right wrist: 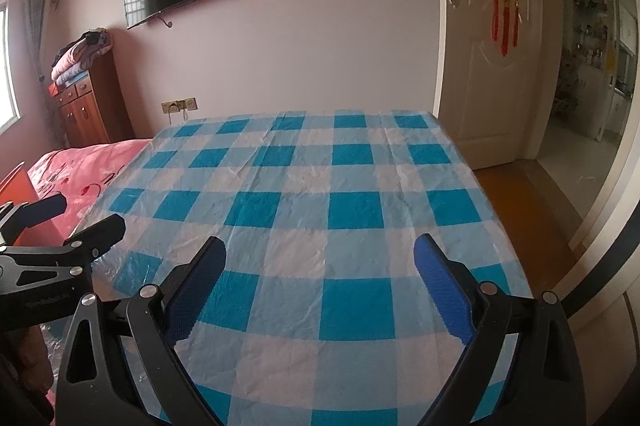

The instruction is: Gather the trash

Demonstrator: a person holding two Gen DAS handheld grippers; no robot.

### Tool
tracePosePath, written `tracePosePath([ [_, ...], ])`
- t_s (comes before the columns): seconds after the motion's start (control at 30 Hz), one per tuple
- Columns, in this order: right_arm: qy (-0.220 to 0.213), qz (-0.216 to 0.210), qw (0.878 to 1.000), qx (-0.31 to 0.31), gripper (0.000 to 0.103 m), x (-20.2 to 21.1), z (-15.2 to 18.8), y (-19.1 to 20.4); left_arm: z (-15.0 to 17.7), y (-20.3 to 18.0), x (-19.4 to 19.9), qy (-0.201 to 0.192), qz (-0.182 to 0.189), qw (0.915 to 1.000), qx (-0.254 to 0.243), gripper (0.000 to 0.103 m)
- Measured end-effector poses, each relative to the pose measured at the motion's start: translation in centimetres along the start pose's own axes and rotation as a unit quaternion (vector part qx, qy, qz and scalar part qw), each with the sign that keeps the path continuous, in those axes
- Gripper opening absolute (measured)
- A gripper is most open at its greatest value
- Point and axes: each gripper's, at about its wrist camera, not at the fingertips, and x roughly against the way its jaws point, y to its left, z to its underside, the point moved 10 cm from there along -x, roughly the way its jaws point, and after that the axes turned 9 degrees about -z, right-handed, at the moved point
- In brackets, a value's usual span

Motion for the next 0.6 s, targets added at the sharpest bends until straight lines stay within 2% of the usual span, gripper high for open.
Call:
tracePosePath([
  [0.17,0.013,-0.005,1.0,-0.003,0.094,-1.5,0.4,0.0,0.3,-0.2,-1.1,0.005,0.011,0.9999,0.012,0.097],
  [0.23,0.024,-0.006,1.0,-0.007,0.094,-2.3,0.7,-0.1,0.6,-0.1,-2.1,0.015,0.004,0.9998,0.014,0.097],
  [0.33,0.043,-0.015,0.999,-0.02,0.094,-3.9,1.1,-0.3,1.5,0.1,-4.4,0.044,-0.01,0.9988,0.022,0.097],
  [0.47,0.089,-0.017,0.995,-0.038,0.094,-7.0,2.2,-0.7,2.8,0.5,-7.6,0.09,-0.029,0.9949,0.036,0.097],
  [0.6,0.124,-0.009,0.991,-0.04,0.094,-9.1,3.3,-0.7,3.2,0.1,-9.1,0.102,-0.035,0.9935,0.037,0.097],
])
